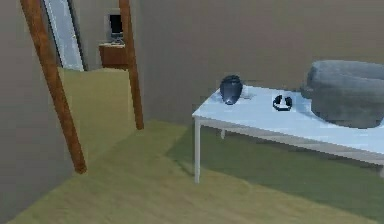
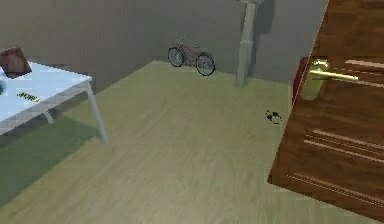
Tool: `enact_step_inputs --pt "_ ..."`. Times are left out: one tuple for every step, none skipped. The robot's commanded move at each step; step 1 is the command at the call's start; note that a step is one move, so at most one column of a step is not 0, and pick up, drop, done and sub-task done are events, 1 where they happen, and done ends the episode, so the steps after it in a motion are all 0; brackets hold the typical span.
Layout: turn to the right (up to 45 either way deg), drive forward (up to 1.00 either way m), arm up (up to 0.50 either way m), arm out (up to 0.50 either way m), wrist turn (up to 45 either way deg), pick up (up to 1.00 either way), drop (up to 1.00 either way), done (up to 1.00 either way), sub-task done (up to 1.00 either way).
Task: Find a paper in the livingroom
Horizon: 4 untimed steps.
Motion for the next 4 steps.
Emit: enact_step_inputs --pt "-18.0 0.00 0.00 0.00 0.0 0.00 0.00 0.00 0.00" --pt "0.0 1.00 0.00 0.00 0.0 0.00 0.00 0.00 0.00" --pt "-3.0 0.00 0.00 0.00 0.0 0.00 0.00 0.00 0.00" --pt "-45.0 0.00 0.00 0.00 0.0 0.00 0.00 0.00 0.00"
